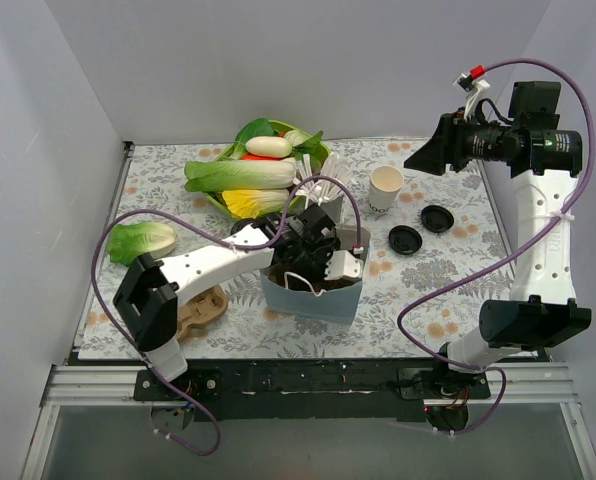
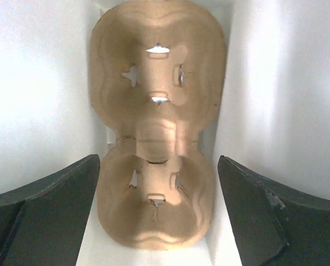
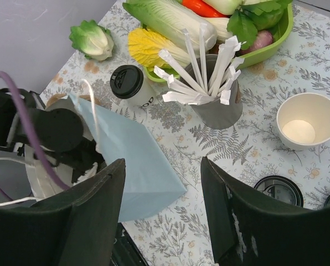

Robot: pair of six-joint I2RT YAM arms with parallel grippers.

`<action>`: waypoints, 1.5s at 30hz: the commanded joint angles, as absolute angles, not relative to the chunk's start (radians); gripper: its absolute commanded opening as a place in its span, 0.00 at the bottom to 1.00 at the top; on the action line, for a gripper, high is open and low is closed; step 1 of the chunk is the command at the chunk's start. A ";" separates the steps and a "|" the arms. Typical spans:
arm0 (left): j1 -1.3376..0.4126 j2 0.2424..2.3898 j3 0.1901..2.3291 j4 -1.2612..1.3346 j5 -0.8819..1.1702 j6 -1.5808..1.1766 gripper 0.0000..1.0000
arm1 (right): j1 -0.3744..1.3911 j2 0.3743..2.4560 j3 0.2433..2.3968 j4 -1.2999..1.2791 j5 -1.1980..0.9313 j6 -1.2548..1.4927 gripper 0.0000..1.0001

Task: Pack the takeout coffee

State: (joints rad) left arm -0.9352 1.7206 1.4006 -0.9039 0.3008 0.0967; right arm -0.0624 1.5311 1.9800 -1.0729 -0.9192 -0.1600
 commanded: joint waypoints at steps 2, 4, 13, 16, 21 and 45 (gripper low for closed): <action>-0.934 1.537 1.411 -0.830 0.363 0.103 0.90 | -0.063 1.486 1.956 -1.054 -0.943 -0.167 0.65; -0.934 1.520 1.431 -0.834 0.373 0.089 0.90 | -0.063 1.480 1.950 -1.054 -0.943 -0.167 0.65; -0.934 1.551 1.509 -0.900 0.439 0.049 0.92 | -0.063 1.486 1.933 -1.052 -0.948 -0.178 0.65; -0.928 1.551 1.557 -0.894 0.466 0.037 0.91 | -0.063 1.486 1.934 -1.086 -0.948 -0.248 0.65; -0.899 1.525 1.679 -0.804 0.574 -0.038 0.91 | -0.063 1.489 1.925 -1.126 -0.985 -0.339 0.65; -0.224 1.511 1.761 -0.729 1.067 -0.400 0.93 | 0.549 1.425 1.756 -1.236 -0.833 -0.863 0.68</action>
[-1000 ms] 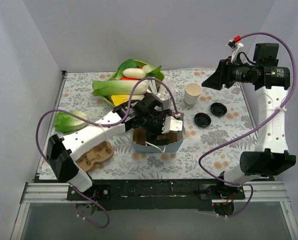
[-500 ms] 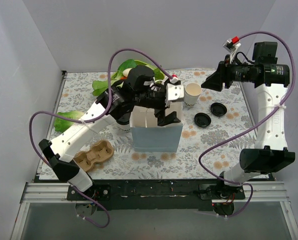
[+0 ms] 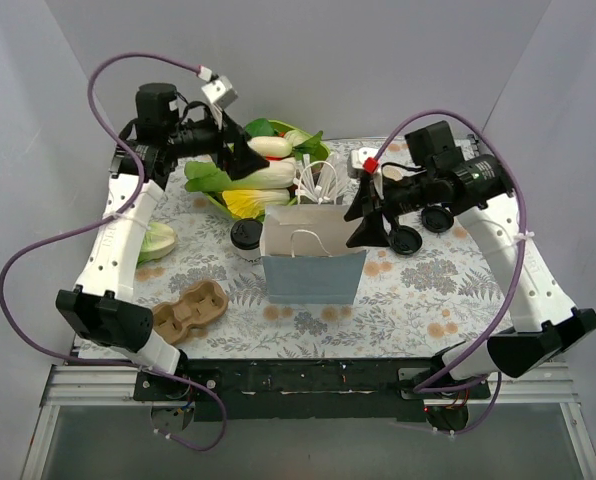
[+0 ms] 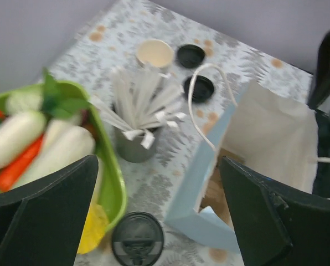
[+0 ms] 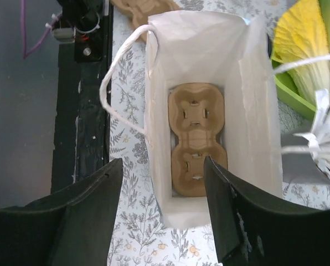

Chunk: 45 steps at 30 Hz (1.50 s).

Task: Pack the takeout coffee

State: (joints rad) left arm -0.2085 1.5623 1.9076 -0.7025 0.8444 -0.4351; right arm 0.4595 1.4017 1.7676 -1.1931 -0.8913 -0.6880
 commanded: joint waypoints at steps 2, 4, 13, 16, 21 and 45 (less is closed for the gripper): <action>-0.225 1.514 1.700 -0.707 1.135 -0.403 0.92 | 0.584 1.437 1.740 -1.281 -0.804 -0.917 0.68; -0.230 1.528 1.669 -0.709 1.153 -0.403 0.91 | 0.627 1.434 1.707 -1.284 -0.770 -0.955 0.68; -0.288 1.600 1.601 -0.690 1.100 -0.318 0.86 | 0.693 1.431 1.577 -1.161 -0.733 -0.904 0.62; -0.321 1.649 1.611 -0.667 1.091 -0.319 0.78 | 0.696 1.413 1.539 -1.097 -0.706 -0.877 0.54; -0.393 1.712 1.653 -0.653 1.083 -0.322 0.55 | 0.699 1.375 1.509 -1.042 -0.670 -0.832 0.34; -0.439 1.749 1.993 -0.580 1.132 -0.626 0.00 | 0.699 1.261 1.825 -1.203 -0.472 -0.718 0.01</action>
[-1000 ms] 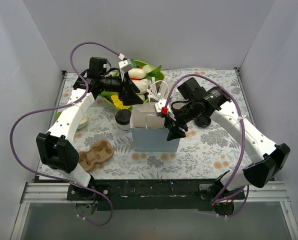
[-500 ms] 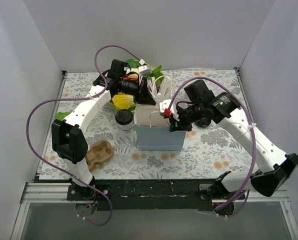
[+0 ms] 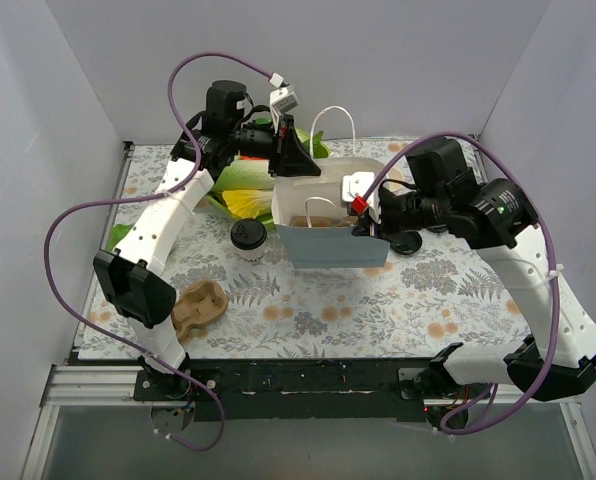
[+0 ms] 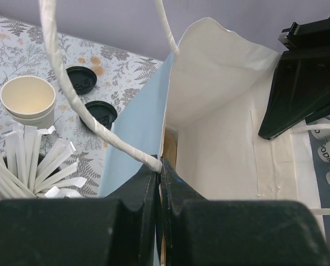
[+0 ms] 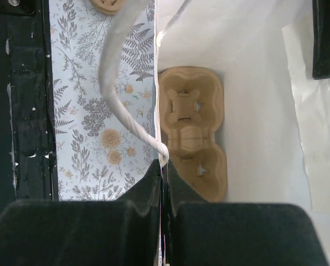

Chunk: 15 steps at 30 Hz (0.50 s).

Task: Pack the takeout coffee

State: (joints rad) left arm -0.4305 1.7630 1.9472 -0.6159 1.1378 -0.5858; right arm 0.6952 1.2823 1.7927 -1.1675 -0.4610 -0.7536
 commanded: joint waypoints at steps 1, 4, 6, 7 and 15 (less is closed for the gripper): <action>-0.439 1.753 1.991 -0.575 1.132 -0.627 0.00 | 0.699 1.256 1.822 -1.209 -0.472 -0.716 0.01; -0.440 1.761 1.987 -0.572 1.131 -0.629 0.00 | 0.699 1.247 1.802 -1.209 -0.476 -0.716 0.01; -0.440 1.764 1.980 -0.572 1.128 -0.627 0.00 | 0.698 1.243 1.778 -1.210 -0.476 -0.718 0.01; -0.440 1.769 1.971 -0.572 1.126 -0.629 0.00 | 0.698 1.236 1.764 -1.203 -0.474 -0.715 0.01; -0.440 1.790 1.957 -0.572 1.127 -0.629 0.00 | 0.698 1.218 1.706 -1.189 -0.488 -0.701 0.01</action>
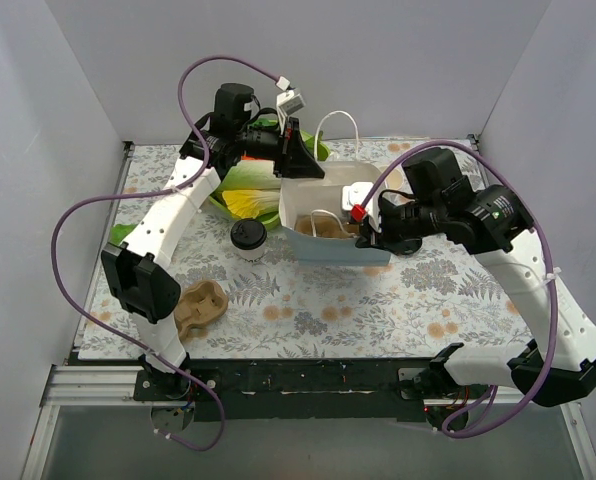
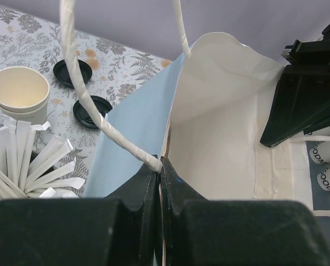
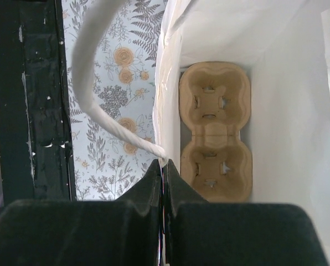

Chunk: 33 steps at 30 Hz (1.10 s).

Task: Pack the takeout coffee

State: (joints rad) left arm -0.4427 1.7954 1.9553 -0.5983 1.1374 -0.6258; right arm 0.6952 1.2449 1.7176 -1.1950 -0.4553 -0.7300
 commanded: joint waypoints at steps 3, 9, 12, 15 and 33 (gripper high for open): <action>-0.440 1.798 1.959 -0.571 1.129 -0.630 0.00 | 0.698 1.216 1.701 -1.190 -0.485 -0.701 0.01; -0.440 1.798 1.930 -0.569 1.134 -0.638 0.04 | 0.696 1.209 1.675 -1.189 -0.485 -0.684 0.01; -0.440 1.792 1.916 -0.569 1.111 -0.644 0.25 | 0.692 1.201 1.641 -1.167 -0.469 -0.666 0.02; -0.440 1.767 1.888 -0.514 1.019 -0.682 0.65 | 0.689 1.189 1.624 -1.126 -0.393 -0.603 0.50; -0.387 1.444 1.575 -1.003 0.591 -0.083 0.96 | 0.658 1.285 1.996 -1.082 -0.250 -0.537 0.93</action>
